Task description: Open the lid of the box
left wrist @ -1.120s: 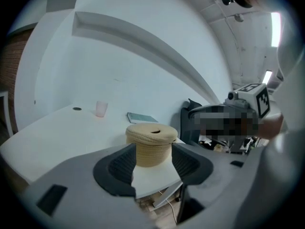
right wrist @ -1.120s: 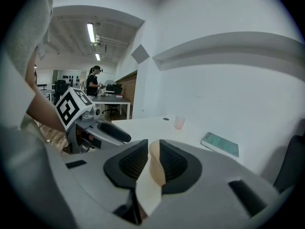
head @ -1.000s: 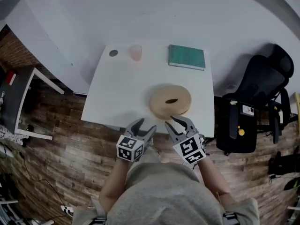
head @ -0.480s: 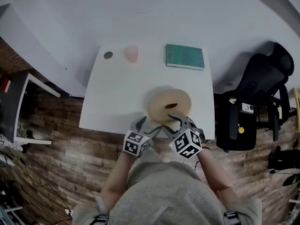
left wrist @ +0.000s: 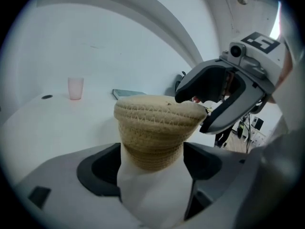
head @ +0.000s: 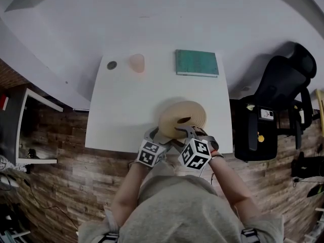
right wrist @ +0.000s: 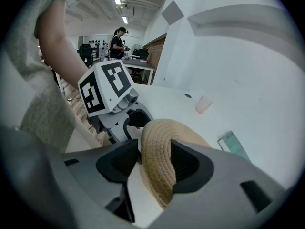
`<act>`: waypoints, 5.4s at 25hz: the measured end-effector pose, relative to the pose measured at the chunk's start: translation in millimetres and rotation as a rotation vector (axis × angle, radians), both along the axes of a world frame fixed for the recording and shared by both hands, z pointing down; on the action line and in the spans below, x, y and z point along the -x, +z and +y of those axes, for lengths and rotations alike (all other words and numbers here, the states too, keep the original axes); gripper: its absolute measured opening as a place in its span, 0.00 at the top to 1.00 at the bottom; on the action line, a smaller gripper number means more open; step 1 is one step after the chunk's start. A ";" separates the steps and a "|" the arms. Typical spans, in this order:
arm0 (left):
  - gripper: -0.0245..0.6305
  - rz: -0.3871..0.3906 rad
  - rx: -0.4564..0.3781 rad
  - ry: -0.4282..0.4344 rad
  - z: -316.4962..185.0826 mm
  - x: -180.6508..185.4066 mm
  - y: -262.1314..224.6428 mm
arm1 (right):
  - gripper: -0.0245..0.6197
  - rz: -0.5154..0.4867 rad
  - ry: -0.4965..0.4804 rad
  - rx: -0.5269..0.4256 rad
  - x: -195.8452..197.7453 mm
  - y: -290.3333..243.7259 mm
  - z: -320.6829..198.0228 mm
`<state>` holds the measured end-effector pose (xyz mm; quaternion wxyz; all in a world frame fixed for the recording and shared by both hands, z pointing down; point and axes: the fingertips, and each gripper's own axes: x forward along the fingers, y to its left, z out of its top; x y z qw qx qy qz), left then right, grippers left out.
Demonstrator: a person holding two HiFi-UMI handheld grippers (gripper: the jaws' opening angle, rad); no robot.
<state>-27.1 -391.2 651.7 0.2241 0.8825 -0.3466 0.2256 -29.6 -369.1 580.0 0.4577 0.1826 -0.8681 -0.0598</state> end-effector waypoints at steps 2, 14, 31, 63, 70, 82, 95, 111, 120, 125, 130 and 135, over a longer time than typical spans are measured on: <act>0.39 -0.017 0.009 0.019 -1.9 -0.4 2.7 | 0.63 0.019 -0.015 0.006 2.0 3.4 -1.5; 0.39 0.004 0.022 0.082 -6.0 -5.3 1.8 | 0.68 0.076 -0.062 -0.003 3.9 13.9 -5.2; 0.39 0.017 0.025 0.044 -0.1 -2.1 -1.6 | 0.79 0.026 -0.046 -0.144 0.7 -18.2 -7.3; 0.39 0.087 -0.106 -0.097 35.4 11.3 -61.8 | 0.85 -0.496 0.467 -0.337 -92.3 -139.2 -32.5; 0.39 0.114 -0.165 -0.149 60.6 9.5 -83.8 | 0.85 -0.629 0.579 -0.341 -129.4 -157.0 -8.5; 0.39 0.169 -0.253 -0.182 125.0 1.0 -120.9 | 0.85 -0.817 0.653 -0.315 -153.0 -169.9 59.7; 0.40 0.241 -0.340 -0.214 192.3 -1.0 -154.5 | 0.84 -0.907 0.628 -0.290 -138.2 -172.2 149.6; 0.47 0.300 -0.392 -0.273 241.1 8.6 -168.6 | 0.84 -0.938 0.581 -0.220 -112.5 -159.7 209.6; 0.56 0.300 -0.405 -0.286 236.7 12.8 -171.6 | 0.85 -0.933 0.579 -0.223 -110.6 -160.9 208.2; 0.63 0.292 -0.413 -0.280 231.1 10.2 -176.0 | 0.85 -0.938 0.590 -0.221 -115.7 -161.1 202.2; 0.68 0.275 -0.414 -0.291 224.9 10.2 -176.3 | 0.85 -0.941 0.592 -0.219 -118.3 -163.0 197.8; 0.75 0.258 -0.418 -0.307 219.5 11.1 -175.6 | 0.85 -0.939 0.590 -0.228 -121.2 -162.3 193.4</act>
